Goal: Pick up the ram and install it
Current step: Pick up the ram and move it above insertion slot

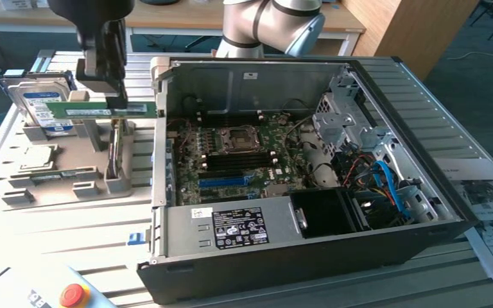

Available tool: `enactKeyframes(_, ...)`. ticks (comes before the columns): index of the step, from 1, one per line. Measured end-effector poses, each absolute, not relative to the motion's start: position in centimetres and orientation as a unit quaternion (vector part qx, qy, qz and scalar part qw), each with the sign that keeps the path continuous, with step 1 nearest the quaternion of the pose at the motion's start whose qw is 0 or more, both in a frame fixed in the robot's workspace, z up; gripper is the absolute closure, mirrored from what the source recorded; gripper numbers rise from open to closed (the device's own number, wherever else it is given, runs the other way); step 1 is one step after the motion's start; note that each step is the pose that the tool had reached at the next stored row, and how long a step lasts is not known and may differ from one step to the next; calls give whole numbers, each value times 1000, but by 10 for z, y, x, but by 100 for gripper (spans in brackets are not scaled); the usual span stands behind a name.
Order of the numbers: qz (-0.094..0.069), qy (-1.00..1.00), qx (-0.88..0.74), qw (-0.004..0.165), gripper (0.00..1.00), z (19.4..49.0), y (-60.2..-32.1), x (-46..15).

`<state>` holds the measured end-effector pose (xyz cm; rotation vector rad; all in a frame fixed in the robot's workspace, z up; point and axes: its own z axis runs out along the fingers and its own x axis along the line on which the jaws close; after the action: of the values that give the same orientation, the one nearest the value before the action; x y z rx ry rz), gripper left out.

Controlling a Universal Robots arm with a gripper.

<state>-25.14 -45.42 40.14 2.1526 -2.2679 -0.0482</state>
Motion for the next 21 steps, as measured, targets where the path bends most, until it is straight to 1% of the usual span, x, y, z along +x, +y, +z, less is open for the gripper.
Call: enactKeyframes(21,-15,-725,688,7,88,401,-463,-202)
